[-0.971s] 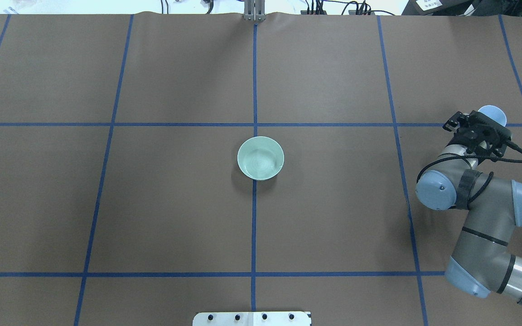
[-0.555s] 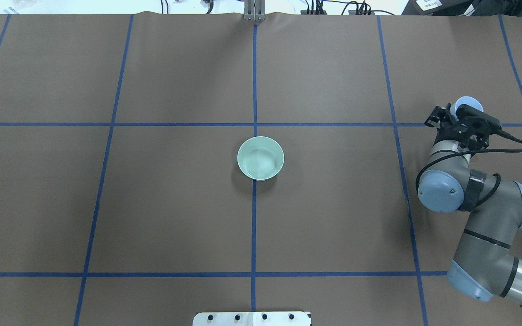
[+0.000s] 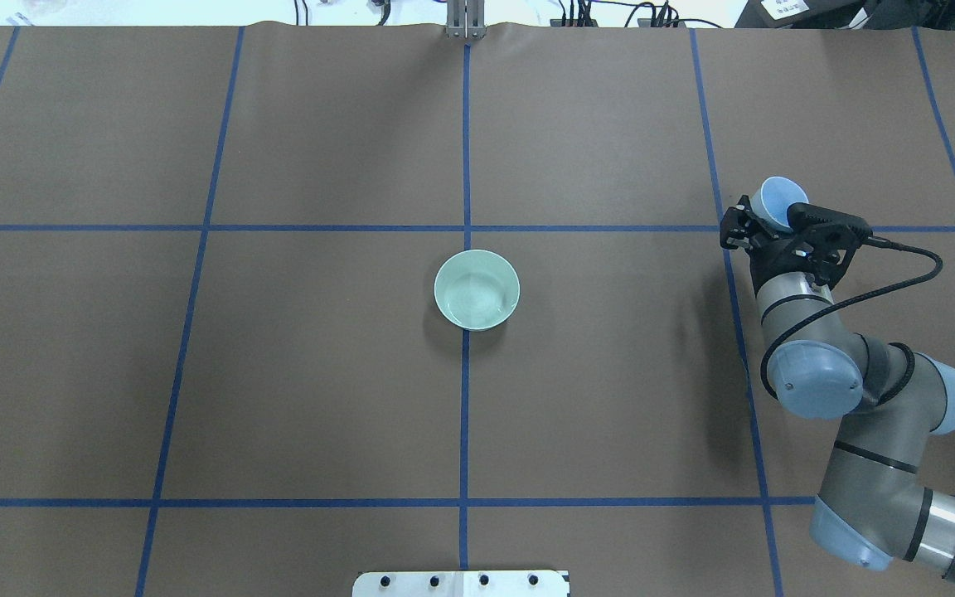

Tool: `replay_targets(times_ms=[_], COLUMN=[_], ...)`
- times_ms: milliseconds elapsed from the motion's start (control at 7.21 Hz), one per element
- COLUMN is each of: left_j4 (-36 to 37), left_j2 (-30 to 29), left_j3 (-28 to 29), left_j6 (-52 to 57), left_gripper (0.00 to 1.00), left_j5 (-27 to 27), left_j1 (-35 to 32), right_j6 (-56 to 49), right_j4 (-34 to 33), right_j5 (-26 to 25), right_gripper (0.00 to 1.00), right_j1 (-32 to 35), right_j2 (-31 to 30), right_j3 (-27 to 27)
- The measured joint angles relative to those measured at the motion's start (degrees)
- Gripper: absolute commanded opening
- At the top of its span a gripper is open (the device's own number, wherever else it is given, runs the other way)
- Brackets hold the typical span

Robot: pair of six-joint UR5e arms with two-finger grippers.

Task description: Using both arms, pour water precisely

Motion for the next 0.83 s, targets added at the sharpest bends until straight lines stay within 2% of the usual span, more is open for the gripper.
replay_targets(times_ms=[139, 416, 693, 832], left_j4=[0.0, 0.0, 0.0, 0.0], left_j2=[0.0, 0.0, 0.0, 0.0], left_j3=[0.02, 0.17, 0.32, 0.4], left_j6=[0.0, 0.0, 0.0, 0.0], left_gripper=[1.0, 1.0, 1.0, 1.0], left_j5=[0.0, 0.0, 0.0, 0.0], left_j1=[0.0, 0.0, 0.0, 0.0], right_j6=[-6.21, -25.63, -35.66, -37.72], right_j4=[9.8, 26.66, 36.45, 38.65], right_j5=[0.89, 4.57, 11.85, 15.44], right_gripper=[0.0, 0.0, 0.0, 0.0], right_j1=[-0.45, -0.76, -0.83, -0.85], right_j2=[-0.01, 0.29, 0.5, 1.08], right_j3=[-1.82, -5.34, -5.79, -5.6])
